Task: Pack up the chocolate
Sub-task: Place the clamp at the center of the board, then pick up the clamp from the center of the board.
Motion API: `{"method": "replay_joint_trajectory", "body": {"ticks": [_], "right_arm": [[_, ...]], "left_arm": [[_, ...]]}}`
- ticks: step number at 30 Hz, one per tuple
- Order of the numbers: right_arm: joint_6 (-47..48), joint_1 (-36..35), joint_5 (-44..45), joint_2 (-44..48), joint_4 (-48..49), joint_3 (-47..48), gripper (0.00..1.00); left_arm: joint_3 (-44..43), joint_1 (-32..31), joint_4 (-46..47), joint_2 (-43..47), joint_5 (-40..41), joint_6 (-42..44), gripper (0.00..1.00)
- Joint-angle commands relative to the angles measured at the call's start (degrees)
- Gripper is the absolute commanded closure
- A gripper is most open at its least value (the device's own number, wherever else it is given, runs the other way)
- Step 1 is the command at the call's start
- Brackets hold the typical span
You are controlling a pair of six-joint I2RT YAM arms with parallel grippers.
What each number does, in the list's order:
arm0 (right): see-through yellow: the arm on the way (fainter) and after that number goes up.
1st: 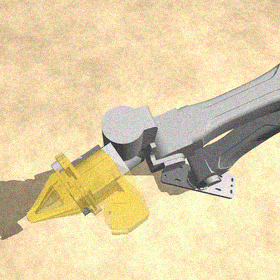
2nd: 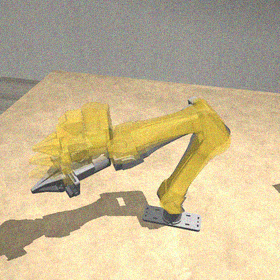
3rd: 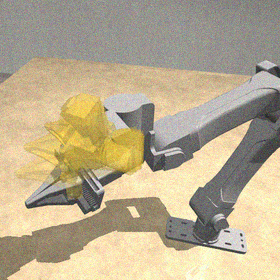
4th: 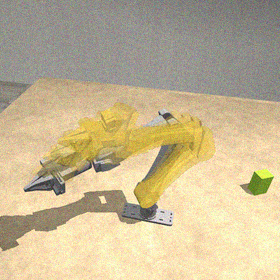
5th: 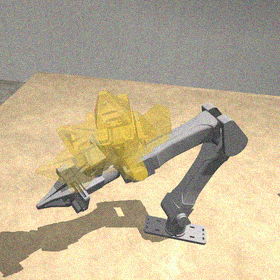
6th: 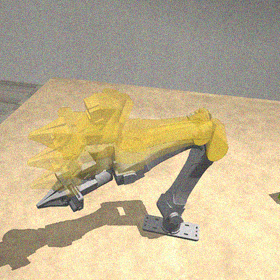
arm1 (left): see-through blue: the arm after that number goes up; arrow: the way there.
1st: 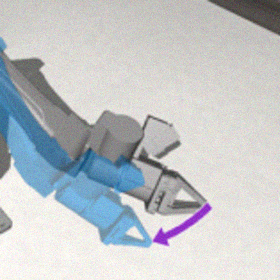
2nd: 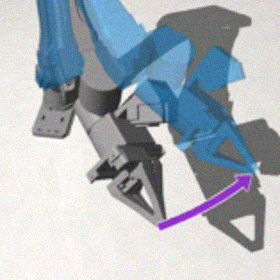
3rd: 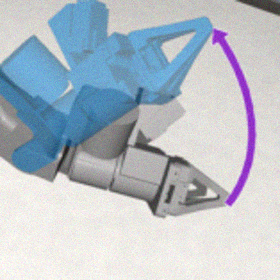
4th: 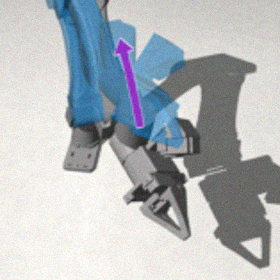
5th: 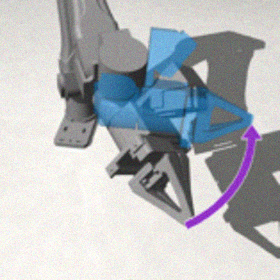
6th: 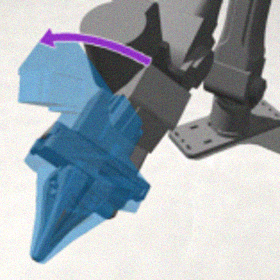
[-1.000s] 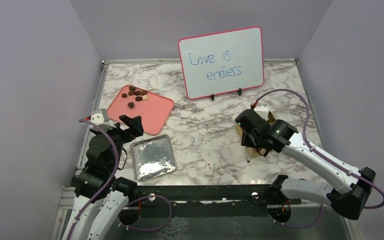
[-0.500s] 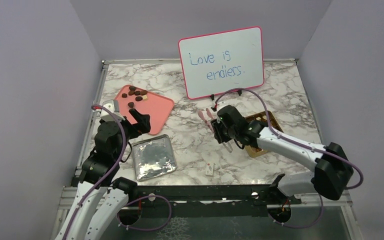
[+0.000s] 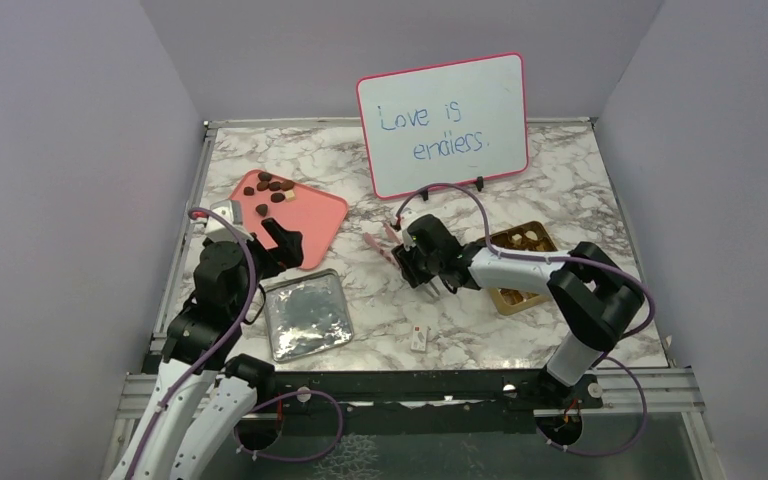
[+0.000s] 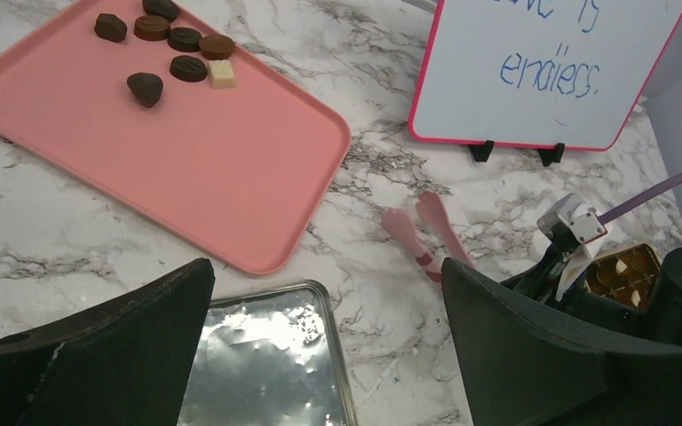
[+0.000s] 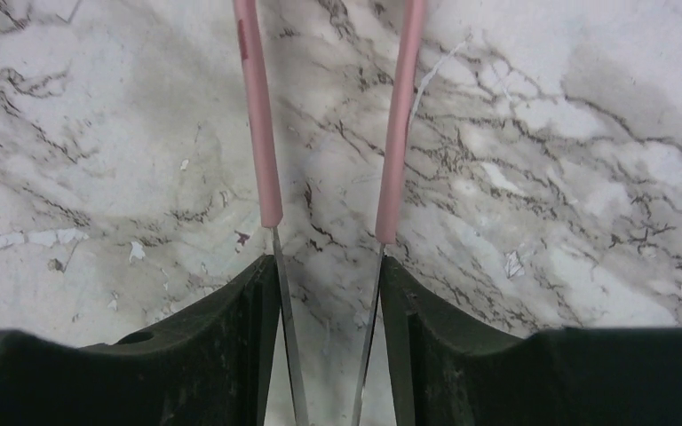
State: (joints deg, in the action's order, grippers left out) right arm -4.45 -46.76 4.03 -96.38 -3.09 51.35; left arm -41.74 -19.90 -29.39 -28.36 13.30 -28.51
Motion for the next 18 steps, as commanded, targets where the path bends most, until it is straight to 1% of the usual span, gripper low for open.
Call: {"method": "replay_joint_trajectory", "body": {"ticks": [1, 5, 6, 13, 16, 18], "right_arm": [[0.9, 0.1, -0.4, -0.4, 9.3, -0.7, 0.48], [0.5, 0.1, 0.9, -1.6, 10.0, -1.6, 0.38], [0.1, 0.1, 1.3, -1.5, 10.4, -2.2, 0.37], [0.4, 0.0, 1.4, -1.7, 11.4, -4.6, 0.39], [1.3, -0.1, 1.2, -3.4, 11.4, -4.6, 0.42], [1.3, -0.4, 2.6, -4.4, 11.4, -4.5, 0.45]], "left_arm": [[0.7, -0.1, 0.7, -2.3, -3.8, -1.6, 0.01], [1.1, -0.1, 1.8, -5.6, -6.9, -2.6, 0.01], [0.9, -0.1, 1.9, -6.8, -7.8, -2.7, 0.01], [-1.4, -0.1, 2.6, -14.2, -12.9, -3.3, 0.01], [-2.3, -0.1, 3.2, -16.3, -13.3, -3.3, 0.01], [-2.8, -0.1, 3.6, -17.4, -15.0, -3.3, 0.01]]}}
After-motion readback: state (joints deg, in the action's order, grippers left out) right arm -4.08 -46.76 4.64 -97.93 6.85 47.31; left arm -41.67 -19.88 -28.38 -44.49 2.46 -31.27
